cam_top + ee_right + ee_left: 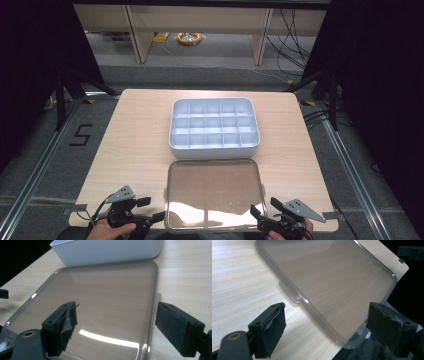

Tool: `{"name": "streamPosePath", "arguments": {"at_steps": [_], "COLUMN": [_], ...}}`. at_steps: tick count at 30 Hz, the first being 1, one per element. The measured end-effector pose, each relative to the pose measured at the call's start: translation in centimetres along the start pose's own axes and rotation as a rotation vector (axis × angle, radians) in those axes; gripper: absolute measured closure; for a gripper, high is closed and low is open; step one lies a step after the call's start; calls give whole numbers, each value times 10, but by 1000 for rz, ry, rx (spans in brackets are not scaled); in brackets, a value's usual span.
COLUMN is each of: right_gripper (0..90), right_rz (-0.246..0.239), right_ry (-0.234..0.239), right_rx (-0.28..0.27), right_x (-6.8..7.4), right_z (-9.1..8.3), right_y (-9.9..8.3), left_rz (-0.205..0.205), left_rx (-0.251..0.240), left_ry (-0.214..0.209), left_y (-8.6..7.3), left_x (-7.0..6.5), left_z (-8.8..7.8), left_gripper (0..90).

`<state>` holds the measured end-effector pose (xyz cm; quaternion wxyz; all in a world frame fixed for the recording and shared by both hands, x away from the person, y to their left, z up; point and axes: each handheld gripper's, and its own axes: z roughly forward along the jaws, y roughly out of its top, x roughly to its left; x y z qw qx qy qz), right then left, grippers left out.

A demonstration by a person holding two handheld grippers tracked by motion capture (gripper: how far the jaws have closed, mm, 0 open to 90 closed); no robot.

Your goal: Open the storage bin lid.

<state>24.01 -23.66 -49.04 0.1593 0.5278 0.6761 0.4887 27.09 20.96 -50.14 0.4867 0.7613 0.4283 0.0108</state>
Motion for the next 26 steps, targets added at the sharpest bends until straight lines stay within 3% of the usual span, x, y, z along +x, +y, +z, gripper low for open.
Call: {"name": "streamPosePath", "arguments": {"at_steps": [1, 2, 3, 4, 5, 6, 7, 8, 9, 10, 11, 12, 13, 15, 16, 18, 20, 21, 23, 26], "right_gripper": [189, 189, 189, 189, 189, 189, 189, 189, 189, 189, 189, 189, 189, 189, 189, 192, 194, 195, 196, 196], "right_rz": [14, -16, 8, 6, 3, -24, 26, -28, 52, 4, 32, 0, 20, 4, 60, 48, 56, 8, 15, 5], "right_ry": [-9, -11, 21, 5, 14, -8, 4, -9, 6, 22, 32, 21, 39, 44, 18, 38, 11, 38, 15, 25], "right_rx": [17, 24, 23, 43, 25, 39, 53, 46, 54, 44, 56, 49, 62, 64, 96, 72, 98, 76, 88, 79], "right_x": [3, 2, 4, 6, 6, 6, 10, 7, 12, 9, 11, 10, 12, 12, 17, 15, 15, 10, 11, 10], "right_z": [-3, -2, -2, -2, -2, -3, -5, -4, -4, -4, -4, -2, -4, -4, -7, -5, -6, -4, -4, -3], "right_y": [-1, -1, -2, -4, -5, -5, -5, -6, -7, -7, -8, -9, -9, -10, -10, -11, -11, -11, -11, -11], "left_rz": [6, 10, 16, 18, 23, 22, 21, 16, 13, 12, 14, 19, 18, 14, 16, 15, 12, 13, 17, 11], "left_rx": [10, 6, 14, 12, 14, 11, 14, 20, 21, 18, 22, 24, 20, 29, 33, 39, 38, 39, 38, 41], "left_ry": [2, 2, 0, -4, -1, -1, -2, -2, -1, -7, -10, -12, -11, -12, -9, -6, -14, -15, -16, -14], "left_y": [-1, -1, -2, -2, -2, -3, -3, -3, -3, -4, -4, -5, -5, -5, -5, -5, -6, -6, -6, -6], "left_x": [-1, -2, -4, -5, -5, -5, -6, -6, -6, -7, -8, -9, -9, -10, -9, -9, -11, -11, -11, -10], "left_z": [0, 1, 1, 1, 1, 1, 1, 1, 1, 2, 2, 2, 3, 3, 3, 3, 4, 4, 5, 4], "left_gripper": [148, 148, 148, 148, 149, 149, 149, 149, 149, 149, 149, 149, 149, 149, 149, 150, 152, 153, 154, 154]}}
